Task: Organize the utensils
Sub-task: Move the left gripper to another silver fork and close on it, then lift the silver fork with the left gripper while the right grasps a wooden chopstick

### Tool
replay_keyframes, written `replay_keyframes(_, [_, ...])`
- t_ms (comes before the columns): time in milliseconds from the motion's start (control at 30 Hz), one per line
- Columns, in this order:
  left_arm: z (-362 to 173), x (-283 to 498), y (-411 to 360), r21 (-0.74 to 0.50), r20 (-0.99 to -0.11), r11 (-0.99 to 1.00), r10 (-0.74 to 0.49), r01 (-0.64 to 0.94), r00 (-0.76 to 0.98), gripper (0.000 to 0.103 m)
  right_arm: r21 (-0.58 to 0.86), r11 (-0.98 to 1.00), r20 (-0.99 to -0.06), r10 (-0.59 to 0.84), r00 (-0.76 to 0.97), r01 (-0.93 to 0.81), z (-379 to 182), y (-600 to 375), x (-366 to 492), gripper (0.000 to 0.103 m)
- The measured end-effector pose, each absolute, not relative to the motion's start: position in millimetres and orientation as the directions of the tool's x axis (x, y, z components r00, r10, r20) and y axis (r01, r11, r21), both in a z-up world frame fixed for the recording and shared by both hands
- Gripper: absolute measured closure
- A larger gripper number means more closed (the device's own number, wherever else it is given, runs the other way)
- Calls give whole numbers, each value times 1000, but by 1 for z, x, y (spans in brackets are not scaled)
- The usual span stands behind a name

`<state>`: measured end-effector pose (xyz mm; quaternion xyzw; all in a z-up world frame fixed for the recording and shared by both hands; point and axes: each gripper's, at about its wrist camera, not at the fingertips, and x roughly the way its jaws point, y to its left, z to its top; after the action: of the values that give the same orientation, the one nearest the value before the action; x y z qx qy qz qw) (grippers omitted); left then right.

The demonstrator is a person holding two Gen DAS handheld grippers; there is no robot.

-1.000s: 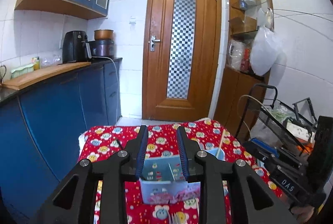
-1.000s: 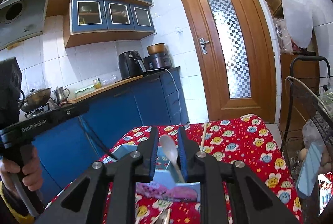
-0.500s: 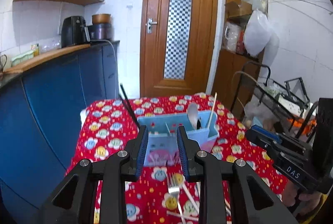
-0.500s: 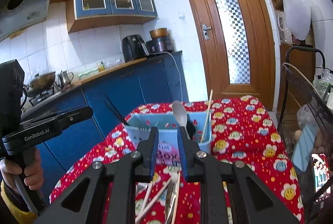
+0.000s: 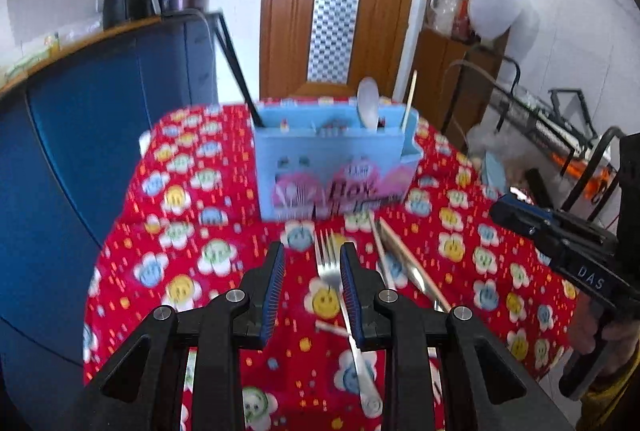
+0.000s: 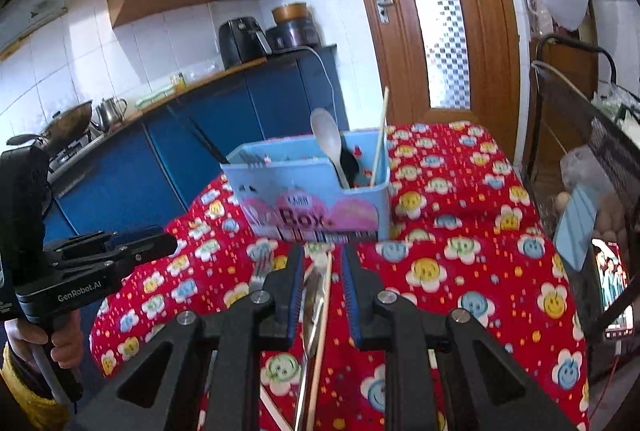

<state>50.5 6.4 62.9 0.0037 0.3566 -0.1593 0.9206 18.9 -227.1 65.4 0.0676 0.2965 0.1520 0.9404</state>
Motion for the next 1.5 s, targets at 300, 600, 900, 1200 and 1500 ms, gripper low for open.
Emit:
replay_keyframes(300, [22,59,6,-189,-756,944,-317,272,572,74,227,948,-603,318,732,-224,41,-229,15,82])
replay_keyframes(600, [6,76,-14,-184,-811,927,-331,327,483,74,232,949,-638,313,704,-212,28,-233,16,81])
replay_keyframes(900, [-7,103,-27,-190,-884,917,-315,350,346,74,236,950,-646,311,697,-205,24,-238,17,80])
replay_keyframes(1200, [-10,121,-44,-118,-934,920,-231,373,273,91,241,948,-656,318,685,-209,21,-238,22,80])
replay_keyframes(1500, [-9,119,-22,-180,-889,937,-285,300,359,100,232,949,-680,316,661,-214,22,-233,25,79])
